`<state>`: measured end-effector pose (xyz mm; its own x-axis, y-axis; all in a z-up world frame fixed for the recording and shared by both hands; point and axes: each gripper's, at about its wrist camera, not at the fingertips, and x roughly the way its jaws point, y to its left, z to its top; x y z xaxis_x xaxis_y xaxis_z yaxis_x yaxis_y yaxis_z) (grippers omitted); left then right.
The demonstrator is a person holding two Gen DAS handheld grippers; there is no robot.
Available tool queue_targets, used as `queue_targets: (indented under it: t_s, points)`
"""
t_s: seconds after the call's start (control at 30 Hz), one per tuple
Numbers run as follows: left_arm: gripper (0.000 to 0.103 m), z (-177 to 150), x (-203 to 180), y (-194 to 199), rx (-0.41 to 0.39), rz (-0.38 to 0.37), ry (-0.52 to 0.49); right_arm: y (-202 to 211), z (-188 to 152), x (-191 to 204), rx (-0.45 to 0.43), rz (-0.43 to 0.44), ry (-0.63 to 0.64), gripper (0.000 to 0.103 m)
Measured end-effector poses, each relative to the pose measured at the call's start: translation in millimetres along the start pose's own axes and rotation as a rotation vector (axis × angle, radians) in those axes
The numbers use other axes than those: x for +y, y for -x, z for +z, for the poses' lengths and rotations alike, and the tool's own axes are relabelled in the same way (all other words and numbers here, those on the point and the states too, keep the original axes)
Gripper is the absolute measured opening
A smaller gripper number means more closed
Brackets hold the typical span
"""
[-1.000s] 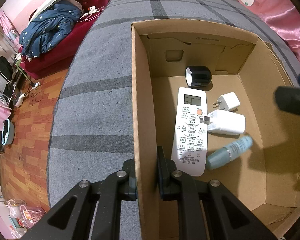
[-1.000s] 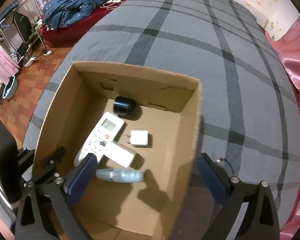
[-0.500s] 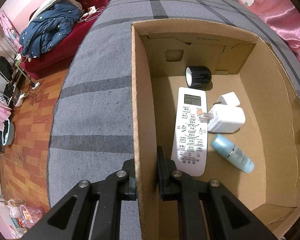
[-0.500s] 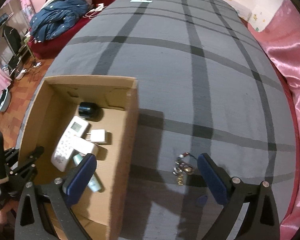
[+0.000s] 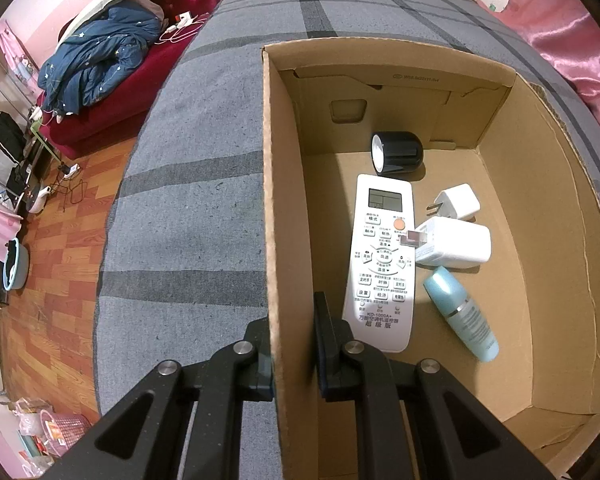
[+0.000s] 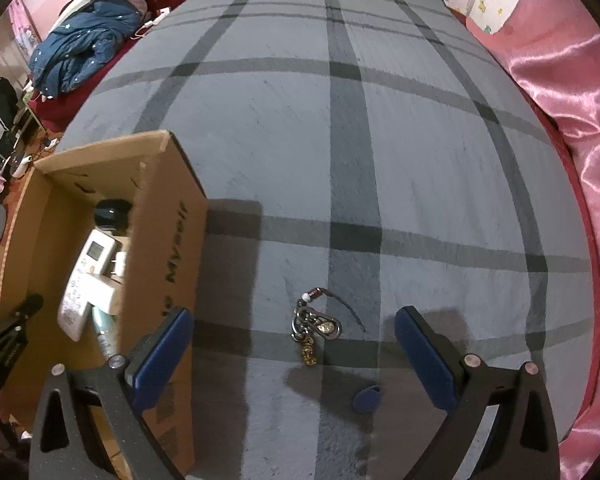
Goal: Organize rigid objects
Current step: 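Move the right gripper out of the box to the metal keychain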
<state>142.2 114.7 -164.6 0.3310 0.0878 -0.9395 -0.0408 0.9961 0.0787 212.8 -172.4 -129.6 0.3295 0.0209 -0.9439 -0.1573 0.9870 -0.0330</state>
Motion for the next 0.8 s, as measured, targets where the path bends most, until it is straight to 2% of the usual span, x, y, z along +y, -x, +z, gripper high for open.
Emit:
queue_targets:
  t_s: [0.47,0.8]
  points:
    - [0.014,0,1,-1,0.000,-0.004,0.005,-69,-17,-24,0.078,0.002,-0.056,0.103]
    - [0.014,-2,1,-1,-0.003,-0.005,0.002,-101,-25,-42,0.101,0.015,-0.076,0.103]
